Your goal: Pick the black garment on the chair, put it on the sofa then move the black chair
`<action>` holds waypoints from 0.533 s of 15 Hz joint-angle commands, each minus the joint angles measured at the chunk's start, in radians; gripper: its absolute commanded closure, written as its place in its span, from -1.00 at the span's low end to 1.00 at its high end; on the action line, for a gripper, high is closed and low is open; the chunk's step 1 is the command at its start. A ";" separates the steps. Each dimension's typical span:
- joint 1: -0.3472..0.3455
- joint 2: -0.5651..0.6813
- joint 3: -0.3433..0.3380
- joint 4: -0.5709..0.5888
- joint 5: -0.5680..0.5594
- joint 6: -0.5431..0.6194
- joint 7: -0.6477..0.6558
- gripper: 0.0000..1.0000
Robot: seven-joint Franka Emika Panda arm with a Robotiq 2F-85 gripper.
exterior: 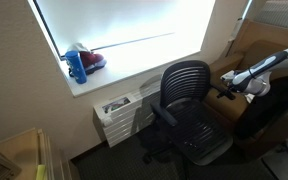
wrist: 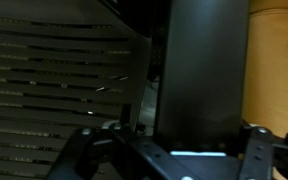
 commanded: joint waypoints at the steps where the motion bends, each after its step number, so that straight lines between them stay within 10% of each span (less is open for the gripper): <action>1: 0.048 -0.048 -0.049 -0.036 0.036 -0.013 0.027 -0.19; 5: 0.173 -0.122 -0.163 -0.087 0.097 0.002 0.112 0.32; 8: 0.411 -0.145 -0.391 -0.166 0.183 -0.042 0.255 0.33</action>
